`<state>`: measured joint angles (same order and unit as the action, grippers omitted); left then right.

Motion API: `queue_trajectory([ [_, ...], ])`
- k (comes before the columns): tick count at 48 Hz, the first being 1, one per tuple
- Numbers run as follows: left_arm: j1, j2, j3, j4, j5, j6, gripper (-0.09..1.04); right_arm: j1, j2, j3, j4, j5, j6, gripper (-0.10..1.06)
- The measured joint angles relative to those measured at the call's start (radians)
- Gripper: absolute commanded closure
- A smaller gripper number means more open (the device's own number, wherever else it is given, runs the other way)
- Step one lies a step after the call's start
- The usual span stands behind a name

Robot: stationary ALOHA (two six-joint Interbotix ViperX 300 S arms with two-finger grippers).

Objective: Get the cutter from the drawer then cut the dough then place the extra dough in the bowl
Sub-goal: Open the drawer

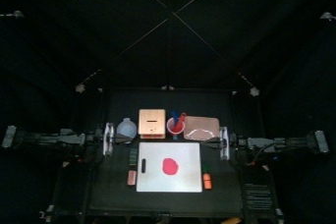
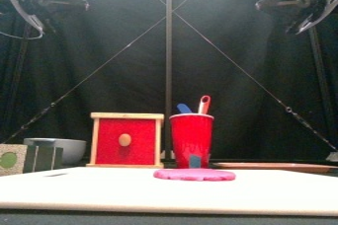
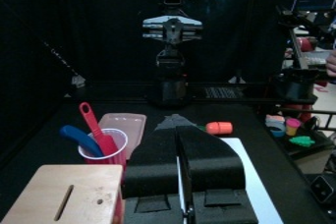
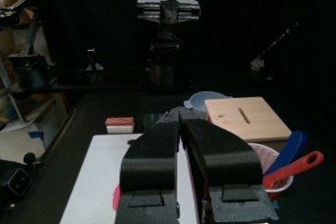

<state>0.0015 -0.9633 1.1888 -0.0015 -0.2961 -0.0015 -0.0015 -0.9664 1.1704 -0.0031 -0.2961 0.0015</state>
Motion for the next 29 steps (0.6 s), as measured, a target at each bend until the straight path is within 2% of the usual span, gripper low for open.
queue_trajectory([
  [8,-0.011,0.075,-0.002,-0.187,-0.095,-0.029,0.94,-0.054,0.087,-0.084,0.002,-0.002,-0.003,0.92],
  [14,-0.015,0.120,-0.002,-0.276,-0.169,-0.041,0.94,-0.129,0.219,-0.198,-0.015,0.021,0.003,0.92],
  [21,-0.049,0.198,-0.002,-0.416,-0.267,-0.069,0.94,-0.202,0.405,-0.331,-0.015,0.129,0.015,0.92],
  [29,-0.117,0.284,-0.002,-0.591,-0.347,-0.109,0.94,-0.218,0.609,-0.526,-0.026,0.265,-0.002,0.92],
])
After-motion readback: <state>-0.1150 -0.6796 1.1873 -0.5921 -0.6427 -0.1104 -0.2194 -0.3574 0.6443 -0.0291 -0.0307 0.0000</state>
